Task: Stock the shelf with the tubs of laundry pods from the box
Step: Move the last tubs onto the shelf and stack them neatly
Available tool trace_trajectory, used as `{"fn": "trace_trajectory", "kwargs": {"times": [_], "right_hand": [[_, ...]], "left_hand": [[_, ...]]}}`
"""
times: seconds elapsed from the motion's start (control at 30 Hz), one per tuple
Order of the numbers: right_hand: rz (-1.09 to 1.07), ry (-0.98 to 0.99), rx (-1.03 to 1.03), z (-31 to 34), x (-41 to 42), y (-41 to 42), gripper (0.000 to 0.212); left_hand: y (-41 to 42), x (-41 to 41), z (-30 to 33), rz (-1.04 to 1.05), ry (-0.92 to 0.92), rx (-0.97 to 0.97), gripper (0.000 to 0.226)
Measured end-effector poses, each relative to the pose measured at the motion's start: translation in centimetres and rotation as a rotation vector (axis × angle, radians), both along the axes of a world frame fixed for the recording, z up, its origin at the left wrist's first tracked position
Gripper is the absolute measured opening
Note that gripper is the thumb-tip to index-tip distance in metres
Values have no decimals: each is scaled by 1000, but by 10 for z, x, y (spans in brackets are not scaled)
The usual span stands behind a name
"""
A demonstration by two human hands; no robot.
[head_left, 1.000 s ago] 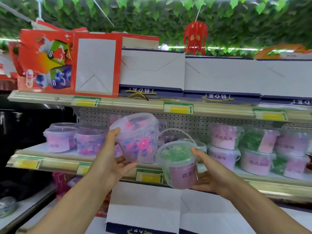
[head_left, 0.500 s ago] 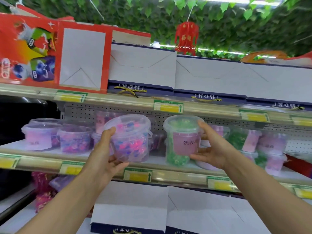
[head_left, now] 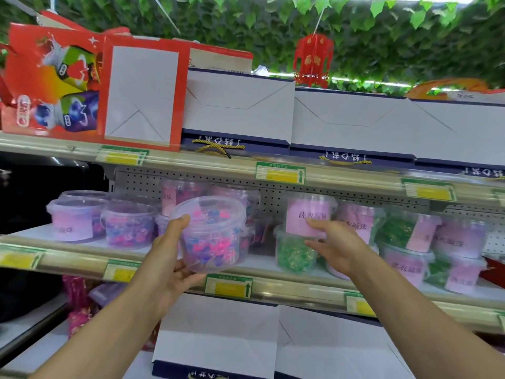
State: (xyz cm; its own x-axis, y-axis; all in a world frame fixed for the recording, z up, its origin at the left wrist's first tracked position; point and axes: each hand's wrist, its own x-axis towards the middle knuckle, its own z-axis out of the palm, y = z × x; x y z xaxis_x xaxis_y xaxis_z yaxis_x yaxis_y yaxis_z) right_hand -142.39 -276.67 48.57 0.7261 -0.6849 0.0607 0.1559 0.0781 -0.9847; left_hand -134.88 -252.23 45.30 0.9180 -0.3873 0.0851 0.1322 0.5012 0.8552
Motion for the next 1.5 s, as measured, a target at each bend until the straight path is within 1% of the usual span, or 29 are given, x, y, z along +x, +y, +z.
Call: {"fn": "trace_trajectory", "kwargs": {"times": [0.1, 0.2, 0.23, 0.27, 0.37, 0.4, 0.47, 0.53, 0.57, 0.63, 0.7, 0.77, 0.83, 0.87, 0.93, 0.97, 1.0, 1.07, 1.1, 1.17, 1.23, 1.27, 1.33, 1.37, 1.43, 1.5], "right_hand": [[-209, 177, -335, -12, 12, -5, 51], [-440, 444, -721, -19, 19, -7, 60], [-498, 497, -827, -21, 20, -7, 60], [-546, 519, -908, -22, 22, -8, 56], [-635, 556, -1110, -25, 25, -9, 35], [-636, 581, -1170, -26, 26, -10, 31], [-620, 628, -1269, -29, 24, -13, 32], [-593, 623, -1343, -32, 17, -13, 37], [-570, 588, -1375, -33, 13, -12, 39], [-473, 442, -1436, -35, 3, -5, 44], [-309, 258, -1495, -35, -7, 5, 51], [-84, 97, -1524, -32, -15, 15, 65], [142, 8, -1528, -30, -18, 27, 79], [230, -21, -1518, -30, -17, 32, 82], [347, -77, -1442, -34, -15, 43, 84], [389, -100, -1381, -36, -14, 49, 83], [429, -121, -1334, -38, -12, 55, 81], [494, -159, -1298, -44, -9, 65, 73], [512, -173, -1296, -46, -7, 70, 68], [507, -191, -1285, -48, -3, 78, 59], [484, -197, -1242, -49, 4, 88, 51], [471, -201, -1213, -49, 9, 92, 48], [434, -221, -1149, -48, 21, 103, 46], [414, -232, -1116, -48, 28, 110, 46], [380, -256, -1055, -46, 43, 126, 48], [347, -264, -1014, -45, 60, 147, 48]], "left_hand": [[0, 3, -3, 1, 1, 8, 50], [0, 4, -5, 0, -10, 14, 44], [0, 4, -6, 4, -13, 18, 43], [0, 5, -6, 7, -14, 26, 42], [2, 5, -6, 26, 2, 54, 44], [2, 5, -6, 33, 8, 61, 44], [2, 5, -7, 53, 18, 70, 43], [0, 3, -7, 72, 16, 74, 43], [-1, 2, -8, 81, 12, 78, 45], [-5, -1, -9, 98, 8, 85, 48], [-8, -8, -10, 112, 4, 85, 47], [-11, -18, -10, 125, 6, 93, 45], [-12, -28, -11, 138, -8, 110, 39], [-11, -33, -13, 143, -17, 123, 33], [-8, -43, -19, 155, -36, 137, 18], [-5, -48, -22, 166, -40, 150, 16], [-1, -51, -27, 174, -36, 174, 19], [7, -57, -33, 192, -20, 215, 33], [12, -59, -35, 202, -20, 225, 36], [23, -58, -38, 221, -21, 261, 33], [37, -52, -38, 203, -66, 304, 35], [44, -47, -37, 176, -111, 332, 44], [59, -34, -35, 123, -221, 409, 73], [66, -27, -35, 117, -284, 459, 80], [84, -6, -34, 151, -414, 557, 75], [101, 23, -34, 254, -538, 714, 75]]}}
